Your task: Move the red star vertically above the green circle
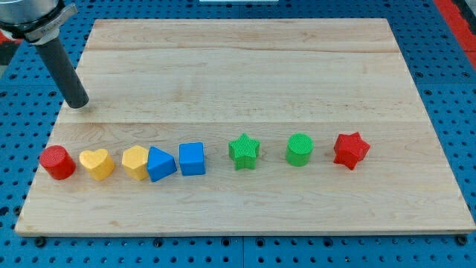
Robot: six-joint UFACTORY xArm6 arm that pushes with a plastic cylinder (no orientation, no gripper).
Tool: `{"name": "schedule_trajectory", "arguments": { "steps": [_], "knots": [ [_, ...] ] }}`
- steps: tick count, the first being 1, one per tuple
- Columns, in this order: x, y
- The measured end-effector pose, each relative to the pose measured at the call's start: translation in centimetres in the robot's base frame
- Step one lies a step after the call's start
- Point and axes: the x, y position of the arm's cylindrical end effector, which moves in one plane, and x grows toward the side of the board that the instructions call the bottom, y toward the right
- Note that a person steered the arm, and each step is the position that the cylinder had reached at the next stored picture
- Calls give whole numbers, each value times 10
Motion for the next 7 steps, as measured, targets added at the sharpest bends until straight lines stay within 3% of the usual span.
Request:
{"name": "schedule_trajectory", "arguments": {
  "steps": [4,5,7],
  "knots": [
    [-9,12],
    [10,117],
    [-13,371]
  ]
}}
